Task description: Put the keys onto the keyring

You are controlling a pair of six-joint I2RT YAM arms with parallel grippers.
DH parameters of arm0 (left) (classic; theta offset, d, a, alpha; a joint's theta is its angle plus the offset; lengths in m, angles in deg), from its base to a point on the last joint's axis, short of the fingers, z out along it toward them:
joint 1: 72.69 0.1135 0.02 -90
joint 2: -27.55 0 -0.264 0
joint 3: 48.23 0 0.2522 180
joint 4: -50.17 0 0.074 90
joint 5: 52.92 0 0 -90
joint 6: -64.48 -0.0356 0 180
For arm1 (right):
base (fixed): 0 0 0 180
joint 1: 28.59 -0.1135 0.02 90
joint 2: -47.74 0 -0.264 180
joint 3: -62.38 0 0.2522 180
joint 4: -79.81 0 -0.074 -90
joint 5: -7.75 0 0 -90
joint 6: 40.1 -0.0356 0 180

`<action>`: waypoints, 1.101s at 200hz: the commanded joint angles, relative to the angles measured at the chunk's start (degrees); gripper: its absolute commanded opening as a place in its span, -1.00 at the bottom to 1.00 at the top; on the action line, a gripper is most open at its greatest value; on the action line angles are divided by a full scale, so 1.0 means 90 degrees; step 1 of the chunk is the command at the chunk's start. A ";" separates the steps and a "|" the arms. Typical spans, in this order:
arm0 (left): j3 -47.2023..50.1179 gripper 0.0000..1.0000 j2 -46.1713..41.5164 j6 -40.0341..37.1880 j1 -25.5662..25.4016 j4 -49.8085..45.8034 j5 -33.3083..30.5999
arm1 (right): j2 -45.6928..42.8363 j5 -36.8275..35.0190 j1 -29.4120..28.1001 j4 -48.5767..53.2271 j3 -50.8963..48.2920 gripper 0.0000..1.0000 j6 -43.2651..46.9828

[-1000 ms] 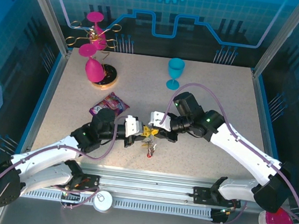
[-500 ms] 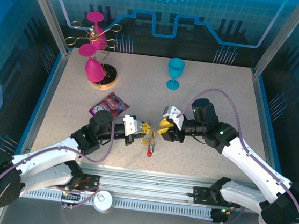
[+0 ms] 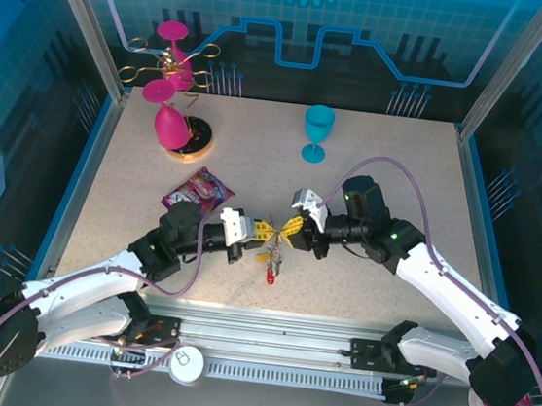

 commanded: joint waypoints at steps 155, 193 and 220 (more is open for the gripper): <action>0.0248 -1.00 -0.0057 0.0419 -0.0033 0.1191 -0.0088 | -0.0484 -0.0141 0.0151 -0.0643 -0.0401 -0.28 0.0132; 0.0239 -1.00 -0.0047 0.0475 -0.0034 0.1186 -0.0013 | -0.0494 0.0056 0.0088 -0.1096 -0.0527 -0.24 0.0256; 0.0227 -1.00 -0.0039 0.0509 -0.0034 0.1186 0.0027 | -0.0363 0.0104 -0.0004 -0.1216 -0.0463 -0.24 0.0395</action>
